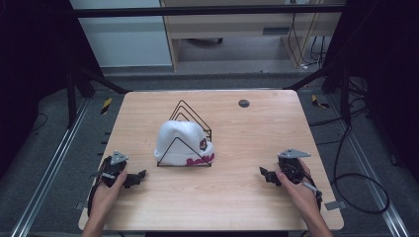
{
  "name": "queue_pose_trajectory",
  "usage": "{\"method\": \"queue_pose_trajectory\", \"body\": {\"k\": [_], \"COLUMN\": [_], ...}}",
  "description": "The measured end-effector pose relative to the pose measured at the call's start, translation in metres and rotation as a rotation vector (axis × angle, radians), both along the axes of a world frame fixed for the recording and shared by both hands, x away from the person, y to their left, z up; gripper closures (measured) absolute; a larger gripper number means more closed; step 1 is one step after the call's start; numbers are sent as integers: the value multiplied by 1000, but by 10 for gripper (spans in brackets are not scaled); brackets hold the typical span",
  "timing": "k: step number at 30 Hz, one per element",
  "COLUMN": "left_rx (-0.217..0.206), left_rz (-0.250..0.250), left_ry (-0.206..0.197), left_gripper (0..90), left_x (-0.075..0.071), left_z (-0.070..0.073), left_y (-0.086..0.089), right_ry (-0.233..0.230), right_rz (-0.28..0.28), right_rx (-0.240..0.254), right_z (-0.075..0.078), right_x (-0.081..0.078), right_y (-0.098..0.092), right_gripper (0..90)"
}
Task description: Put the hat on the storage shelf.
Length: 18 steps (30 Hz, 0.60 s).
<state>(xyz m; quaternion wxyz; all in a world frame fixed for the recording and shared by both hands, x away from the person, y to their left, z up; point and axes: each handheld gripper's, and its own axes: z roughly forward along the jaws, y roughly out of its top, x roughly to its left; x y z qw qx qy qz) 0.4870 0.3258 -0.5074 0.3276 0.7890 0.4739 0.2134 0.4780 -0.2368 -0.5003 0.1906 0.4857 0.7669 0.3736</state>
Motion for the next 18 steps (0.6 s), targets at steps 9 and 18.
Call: {"method": "queue_pose_trajectory", "body": {"k": [9,18], "left_rx": [3,-2], "left_rz": [3,21], "left_ry": [3,4], "left_gripper": [18,8], "left_x": [0,0], "left_z": [0,-1], "left_y": [-1,-3], "right_ry": [3,5], "right_rz": [-58,-118], "right_rx": [9,-86], "right_z": [-11,-12], "right_x": [1,-1], "right_y": [-3,16], "right_gripper": [107,55]}}
